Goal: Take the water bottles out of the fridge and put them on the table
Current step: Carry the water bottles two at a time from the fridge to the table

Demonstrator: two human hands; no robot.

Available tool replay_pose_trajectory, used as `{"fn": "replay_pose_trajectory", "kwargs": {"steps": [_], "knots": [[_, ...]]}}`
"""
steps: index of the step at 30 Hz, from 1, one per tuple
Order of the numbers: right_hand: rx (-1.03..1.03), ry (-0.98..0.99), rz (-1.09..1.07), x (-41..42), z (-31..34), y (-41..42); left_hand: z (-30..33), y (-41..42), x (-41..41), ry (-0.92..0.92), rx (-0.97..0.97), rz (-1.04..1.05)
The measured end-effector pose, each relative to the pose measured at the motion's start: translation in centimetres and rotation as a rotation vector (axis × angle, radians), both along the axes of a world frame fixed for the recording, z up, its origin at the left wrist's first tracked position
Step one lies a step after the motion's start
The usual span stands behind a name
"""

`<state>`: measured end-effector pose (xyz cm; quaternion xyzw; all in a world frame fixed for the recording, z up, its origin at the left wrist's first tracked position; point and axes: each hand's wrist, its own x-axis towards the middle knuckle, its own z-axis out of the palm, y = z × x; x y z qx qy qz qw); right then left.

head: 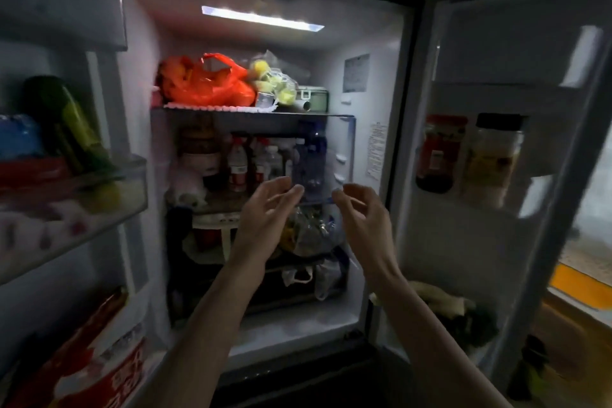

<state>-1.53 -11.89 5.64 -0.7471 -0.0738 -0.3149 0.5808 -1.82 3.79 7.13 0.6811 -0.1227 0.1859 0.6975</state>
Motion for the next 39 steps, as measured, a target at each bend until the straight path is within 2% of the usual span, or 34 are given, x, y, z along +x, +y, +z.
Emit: {"fn": "replay_pose_trajectory", "kwargs": {"steps": [5,10,17,20,23,26,28,32,35,39], "knots": [[0.042,0.07,0.111,13.6,0.6,-2.6,0.5,-0.9,9.9,0.064,-0.021,0.169],[0.124,0.111,0.188,23.1,0.9,-2.4,0.6,-0.8,18.7,0.06,-0.013,0.256],[0.096,0.13,0.202,34.5,0.8,-0.5,-0.3,-0.5,30.8,0.06,-0.001,0.303],[0.107,0.203,0.197,39.8,0.8,0.5,-0.5,0.2,35.4,0.079,0.021,0.325],[-0.002,0.269,0.173,44.5,1.2,2.0,-0.1,0.9,39.9,0.112,0.119,0.393],[-0.168,0.286,0.166,47.5,1.4,3.4,0.1,1.4,43.9,0.143,0.25,0.461],[-0.261,0.273,0.186,49.3,1.3,4.0,0.0,1.5,45.6,0.156,0.309,0.434],[-0.356,0.283,0.202,51.8,1.9,4.8,-0.9,1.5,47.7,0.124,0.402,0.438],[-0.408,0.268,0.209,52.7,2.0,5.4,-1.3,1.8,48.1,0.087,0.405,0.433],[-0.339,0.177,0.253,52.3,1.2,5.7,-1.7,2.4,47.5,0.053,0.339,0.393]]}}
